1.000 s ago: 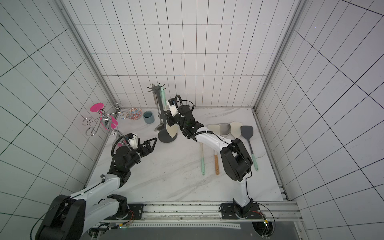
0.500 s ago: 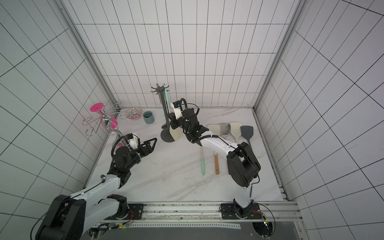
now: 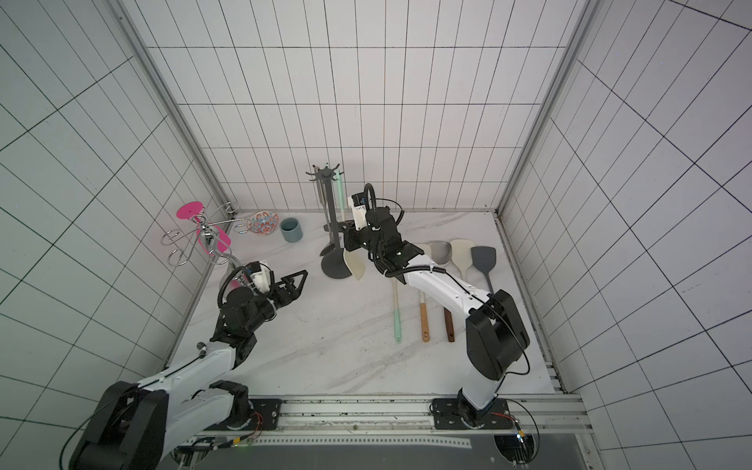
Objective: Take the spatula off the kitchen utensil rack
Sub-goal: Take off the spatula from the rack.
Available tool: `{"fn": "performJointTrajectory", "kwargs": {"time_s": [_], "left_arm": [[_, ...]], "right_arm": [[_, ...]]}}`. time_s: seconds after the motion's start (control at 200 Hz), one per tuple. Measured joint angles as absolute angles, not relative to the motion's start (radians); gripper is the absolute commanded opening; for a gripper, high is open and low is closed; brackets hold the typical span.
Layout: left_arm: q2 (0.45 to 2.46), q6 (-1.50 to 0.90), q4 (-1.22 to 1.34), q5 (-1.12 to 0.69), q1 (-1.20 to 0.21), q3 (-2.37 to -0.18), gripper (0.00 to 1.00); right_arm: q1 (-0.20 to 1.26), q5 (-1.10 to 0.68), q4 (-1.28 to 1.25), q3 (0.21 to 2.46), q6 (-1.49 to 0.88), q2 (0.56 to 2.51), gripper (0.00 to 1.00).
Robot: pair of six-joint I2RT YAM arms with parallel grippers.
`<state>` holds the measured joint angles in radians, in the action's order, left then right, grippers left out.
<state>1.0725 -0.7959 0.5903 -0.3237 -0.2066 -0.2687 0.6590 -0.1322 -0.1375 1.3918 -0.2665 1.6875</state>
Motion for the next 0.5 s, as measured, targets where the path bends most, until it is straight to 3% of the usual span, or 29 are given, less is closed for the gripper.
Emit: {"fn": "performJointTrajectory", "kwargs": {"time_s": [0.5], "left_arm": [[1.064, -0.793, 0.603, -0.323, -0.207, -0.260, 0.98]], "right_arm": [[0.567, -0.202, 0.026, 1.396, -0.508, 1.601, 0.00]]}}
